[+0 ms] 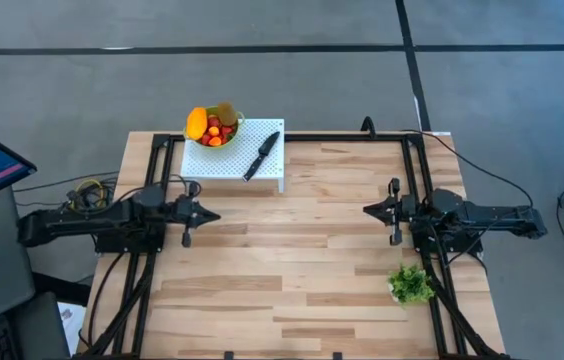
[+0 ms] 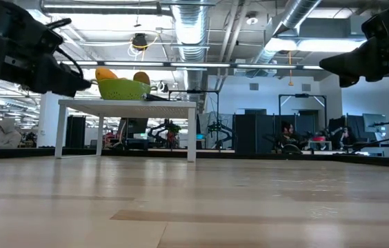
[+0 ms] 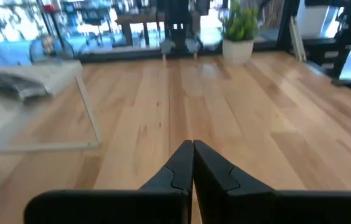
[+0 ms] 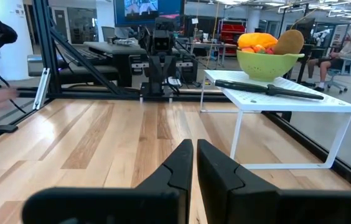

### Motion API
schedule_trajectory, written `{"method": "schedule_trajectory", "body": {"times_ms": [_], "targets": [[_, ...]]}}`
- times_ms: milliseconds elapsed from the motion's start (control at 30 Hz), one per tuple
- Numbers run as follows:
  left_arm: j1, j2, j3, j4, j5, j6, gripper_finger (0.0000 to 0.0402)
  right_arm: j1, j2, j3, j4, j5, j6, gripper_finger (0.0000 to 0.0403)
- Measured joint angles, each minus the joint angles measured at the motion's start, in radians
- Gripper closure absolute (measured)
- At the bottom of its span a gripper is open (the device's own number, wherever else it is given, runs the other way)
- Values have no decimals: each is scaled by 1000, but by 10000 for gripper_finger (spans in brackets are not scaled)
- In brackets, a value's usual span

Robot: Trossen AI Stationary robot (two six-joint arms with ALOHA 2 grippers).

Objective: Pick & Place Fruit
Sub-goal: Return to Home Position

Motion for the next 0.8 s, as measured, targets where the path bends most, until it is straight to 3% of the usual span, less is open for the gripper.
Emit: {"method": "schedule_trajectory", "body": {"times_ms": [467,800], "targets": [[0,-272,0,4,0,0,400,0,0,0,0,0,0,386],[0,-276,0,36,0,0,400,0,0,0,0,0,0,386]]}}
